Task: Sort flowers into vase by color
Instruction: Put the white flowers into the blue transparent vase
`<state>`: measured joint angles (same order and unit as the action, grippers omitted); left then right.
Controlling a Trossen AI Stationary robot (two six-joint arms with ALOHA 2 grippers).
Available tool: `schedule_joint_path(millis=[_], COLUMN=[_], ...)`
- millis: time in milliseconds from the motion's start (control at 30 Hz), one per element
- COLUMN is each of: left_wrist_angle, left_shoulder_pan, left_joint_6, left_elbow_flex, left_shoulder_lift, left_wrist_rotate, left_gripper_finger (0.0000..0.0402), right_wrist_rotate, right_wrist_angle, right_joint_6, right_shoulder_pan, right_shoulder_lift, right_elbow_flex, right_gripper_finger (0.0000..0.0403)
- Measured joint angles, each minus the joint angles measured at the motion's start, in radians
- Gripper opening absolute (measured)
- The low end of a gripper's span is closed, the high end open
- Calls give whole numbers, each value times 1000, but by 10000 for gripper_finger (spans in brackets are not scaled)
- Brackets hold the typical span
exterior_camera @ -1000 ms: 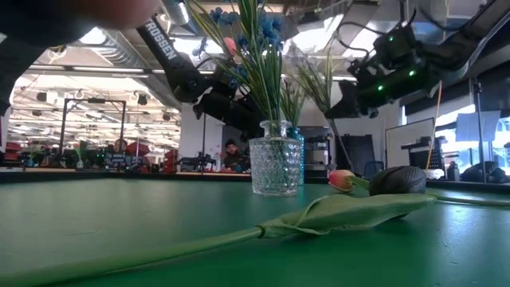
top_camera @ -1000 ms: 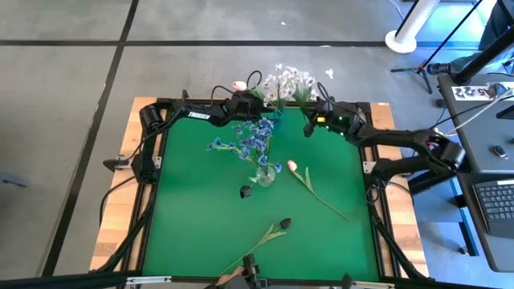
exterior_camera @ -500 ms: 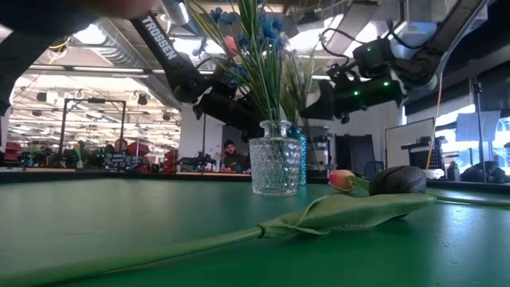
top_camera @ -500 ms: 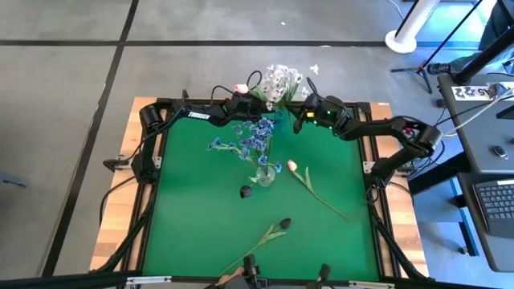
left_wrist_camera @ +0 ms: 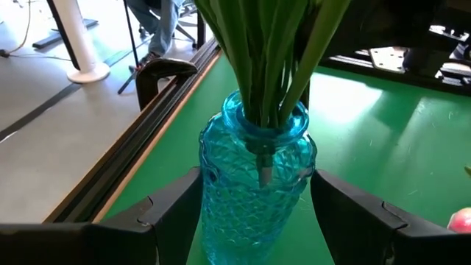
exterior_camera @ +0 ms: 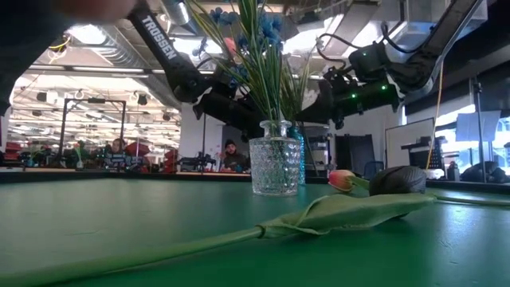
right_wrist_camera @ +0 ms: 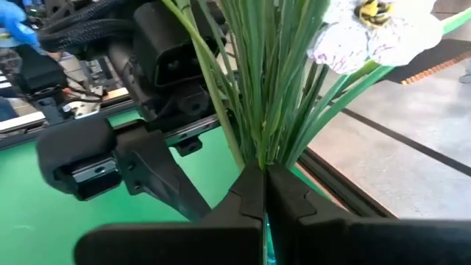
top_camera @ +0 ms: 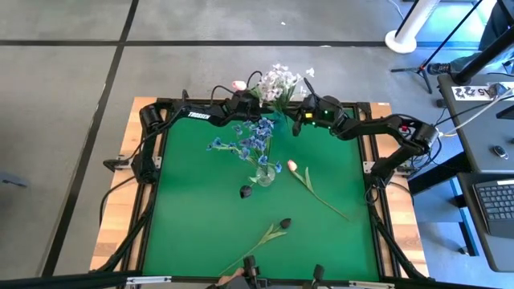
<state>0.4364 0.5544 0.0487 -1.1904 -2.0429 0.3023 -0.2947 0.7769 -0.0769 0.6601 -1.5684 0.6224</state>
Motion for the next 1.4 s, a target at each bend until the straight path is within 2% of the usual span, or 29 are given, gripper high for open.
schedule_joint_path(millis=[267,600,1133,1400], left_wrist_angle=[-9,-65,-12,30], left_shoulder_pan=[-18,-21,-44,-51], left_joint_6=[15,16,14,5], left_elbow_flex=[0,0,0,0], left_shoulder_lift=[1,9,9,9], left_wrist_rotate=[-17,-29,-113,-118], left_gripper_finger=[246,246,246,246], right_wrist_rotate=[-66,-93,-129,-129], right_wrist_angle=[-18,-62,-162,-218], right_joint_6=[-24,-20,-20,-2], right_shoulder_pan=[0,0,0,0], right_shoulder_lift=[0,15,174,261], right_elbow_flex=[0,0,-1,0], right_gripper_finger=[1,1,1,1])
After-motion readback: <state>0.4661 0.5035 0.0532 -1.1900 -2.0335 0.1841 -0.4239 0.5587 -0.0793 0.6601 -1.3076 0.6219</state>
